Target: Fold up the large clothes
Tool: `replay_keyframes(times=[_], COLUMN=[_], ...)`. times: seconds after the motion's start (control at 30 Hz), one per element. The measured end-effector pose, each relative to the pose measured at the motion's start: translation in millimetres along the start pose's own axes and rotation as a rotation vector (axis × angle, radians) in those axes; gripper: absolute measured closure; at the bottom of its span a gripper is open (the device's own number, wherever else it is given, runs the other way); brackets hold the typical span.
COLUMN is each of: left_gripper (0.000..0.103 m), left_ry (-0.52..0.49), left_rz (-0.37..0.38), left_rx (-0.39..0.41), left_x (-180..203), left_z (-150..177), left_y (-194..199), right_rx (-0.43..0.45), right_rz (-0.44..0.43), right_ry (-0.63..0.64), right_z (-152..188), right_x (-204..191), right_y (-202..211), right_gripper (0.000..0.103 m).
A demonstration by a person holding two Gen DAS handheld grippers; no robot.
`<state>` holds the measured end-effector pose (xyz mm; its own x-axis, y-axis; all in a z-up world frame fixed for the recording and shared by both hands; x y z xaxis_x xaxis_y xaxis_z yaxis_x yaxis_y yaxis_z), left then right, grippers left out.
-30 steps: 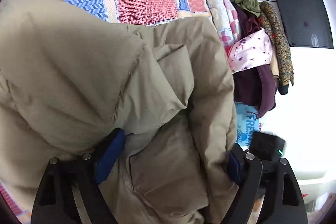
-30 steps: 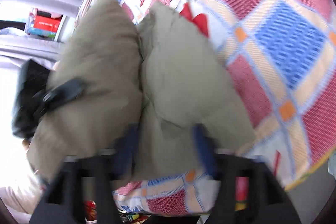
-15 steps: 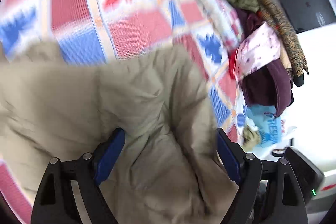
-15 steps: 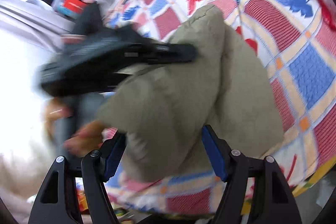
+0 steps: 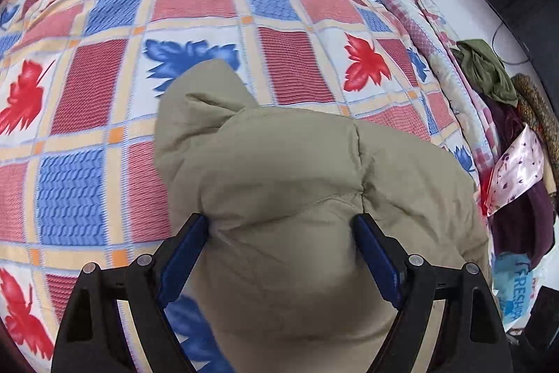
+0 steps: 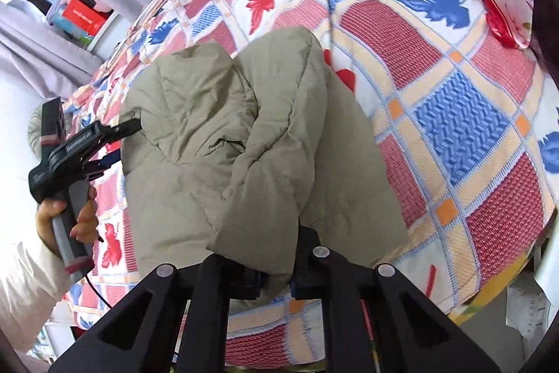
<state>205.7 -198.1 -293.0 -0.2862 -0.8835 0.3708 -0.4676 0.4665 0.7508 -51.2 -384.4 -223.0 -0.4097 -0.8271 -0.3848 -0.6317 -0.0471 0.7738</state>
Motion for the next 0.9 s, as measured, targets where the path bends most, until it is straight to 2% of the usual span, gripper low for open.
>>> replay_keyframes(times=[0.13, 0.2, 0.3, 0.4, 0.43, 0.5, 0.67, 0.73, 0.8, 0.87, 0.9], left_gripper=[0.017, 0.010, 0.009, 0.009, 0.009, 0.009, 0.009, 0.009, 0.009, 0.009, 0.009], left_ry=[-0.065, -0.092, -0.146, -0.160, -0.153, -0.137, -0.134, -0.128, -0.120, -0.113, -0.110], left_rz=[-0.012, -0.021, -0.070, -0.081, -0.079, -0.079, -0.080, -0.086, -0.095, -0.100, -0.100], left_rx=[0.011, 0.017, 0.020, 0.025, 0.026, 0.024, 0.034, 0.037, 0.037, 0.042, 0.044], left_x=[35.7, 46.9, 55.4, 52.9, 50.2, 45.0, 40.7, 39.2, 37.9, 36.3, 35.3], left_z=[0.1, 0.0, 2.7, 4.1, 3.8, 3.8, 6.7, 7.9, 8.5, 8.4, 8.0], left_y=[-24.1, -34.5, -42.3, -39.4, -37.8, -36.0, -31.0, -28.8, -26.7, -23.7, -22.1], right_rx=[-0.001, -0.002, -0.021, -0.063, -0.077, -0.055, 0.095, 0.105, 0.097, 0.037, 0.031], right_rz=[0.030, 0.021, 0.013, -0.028, -0.036, -0.006, -0.004, -0.039, -0.114, -0.194, -0.196], right_ry=[-0.072, -0.133, -0.172, -0.249, -0.270, -0.249, -0.182, -0.184, -0.171, -0.132, -0.111], right_z=[8.3, 9.7, 20.0, 25.8, 23.4, 11.7, -39.9, -61.3, -78.1, -86.0, -91.5], right_x=[29.9, 46.3, 68.3, 77.8, 79.4, 81.5, 74.3, 68.7, 53.6, 31.7, 26.0], right_y=[2.0, -4.0, -17.5, -20.8, -16.5, 3.4, 51.0, 48.4, 36.9, 11.4, 0.4], right_gripper=[0.092, 0.091, 0.086, 0.081, 0.074, 0.068, 0.068, 0.068, 0.068, 0.068, 0.068])
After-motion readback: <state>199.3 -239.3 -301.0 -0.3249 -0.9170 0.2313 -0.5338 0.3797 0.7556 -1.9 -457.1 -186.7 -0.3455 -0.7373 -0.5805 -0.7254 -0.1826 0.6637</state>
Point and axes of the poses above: each gripper's, at about its wrist camera, not at the fingertips, and y roughly against the way its jaws point, x to its right, z to its underside, the point moved 9 cm from there along -y, roughly the way its jaws point, and after that the axes turned 13 degrees about x, right-handed, at the moved point
